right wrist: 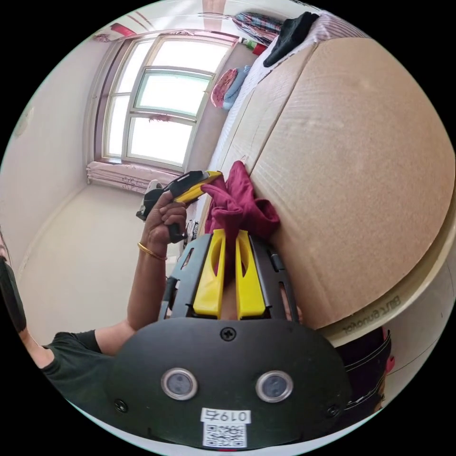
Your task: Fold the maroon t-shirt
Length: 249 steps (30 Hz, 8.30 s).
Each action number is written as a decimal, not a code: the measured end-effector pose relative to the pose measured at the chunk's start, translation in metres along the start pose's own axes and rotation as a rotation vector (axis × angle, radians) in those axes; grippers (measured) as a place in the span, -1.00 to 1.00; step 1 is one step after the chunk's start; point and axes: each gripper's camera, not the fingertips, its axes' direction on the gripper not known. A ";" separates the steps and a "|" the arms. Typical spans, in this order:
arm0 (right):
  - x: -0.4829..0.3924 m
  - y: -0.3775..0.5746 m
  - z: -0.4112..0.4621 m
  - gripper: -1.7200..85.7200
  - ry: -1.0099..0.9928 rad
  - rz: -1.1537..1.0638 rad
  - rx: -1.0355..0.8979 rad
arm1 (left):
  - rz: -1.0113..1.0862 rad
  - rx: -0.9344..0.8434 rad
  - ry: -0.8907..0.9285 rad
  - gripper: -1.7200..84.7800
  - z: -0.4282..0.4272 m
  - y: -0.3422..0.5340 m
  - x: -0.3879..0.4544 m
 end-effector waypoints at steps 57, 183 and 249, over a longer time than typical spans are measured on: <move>0.035 0.168 -0.039 -0.87 0.155 -0.193 -0.054 | 0.549 0.366 -0.093 -0.77 0.064 0.547 -0.065; 0.429 0.388 0.265 -0.98 1.079 -2.094 -0.444 | 1.158 0.001 -1.405 -0.95 0.481 0.843 -0.086; -0.447 0.044 0.585 -0.95 0.102 -0.743 -0.715 | 1.317 0.344 -0.905 -0.94 0.480 0.860 0.075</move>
